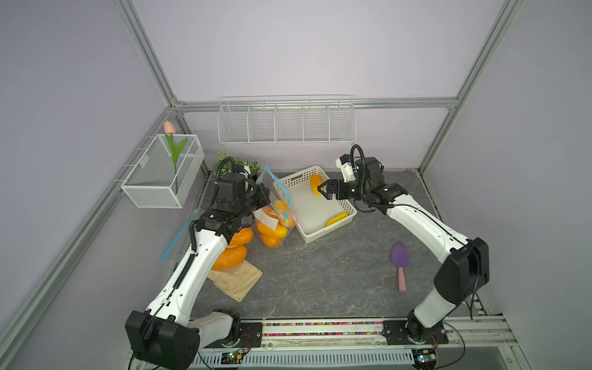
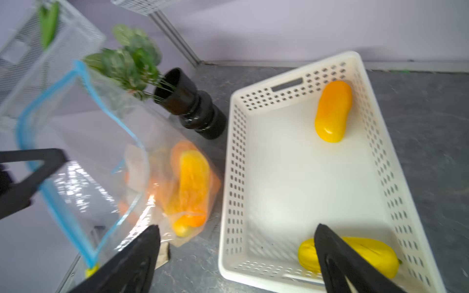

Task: Place the mango in a zip-top bag and seal the zipper
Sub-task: Pick up the mango from the basket.

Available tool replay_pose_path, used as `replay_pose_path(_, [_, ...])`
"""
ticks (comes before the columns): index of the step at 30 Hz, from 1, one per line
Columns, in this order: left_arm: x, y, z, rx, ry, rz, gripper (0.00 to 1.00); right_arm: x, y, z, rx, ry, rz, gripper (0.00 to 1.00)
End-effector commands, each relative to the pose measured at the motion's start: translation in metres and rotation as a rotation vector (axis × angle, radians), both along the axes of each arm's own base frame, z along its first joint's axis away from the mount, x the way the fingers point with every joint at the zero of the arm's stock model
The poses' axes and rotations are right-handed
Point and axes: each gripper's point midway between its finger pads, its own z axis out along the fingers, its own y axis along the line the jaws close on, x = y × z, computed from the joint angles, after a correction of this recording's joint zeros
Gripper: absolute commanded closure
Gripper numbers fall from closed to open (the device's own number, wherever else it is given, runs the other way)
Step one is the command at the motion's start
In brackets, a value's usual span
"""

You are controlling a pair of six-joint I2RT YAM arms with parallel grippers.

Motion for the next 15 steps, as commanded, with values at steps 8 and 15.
replay_pose_path(8, [-0.004, 0.003, 0.015, 0.004, -0.036, 0.01, 1.0, 0.015, -0.042, -0.14, -0.28, 0.308, -0.2, 0.14])
replay_pose_path(15, [-0.003, 0.005, 0.011, 0.007, -0.033, 0.02, 1.0, 0.015, -0.037, -0.173, -0.314, 0.403, -0.179, 0.11])
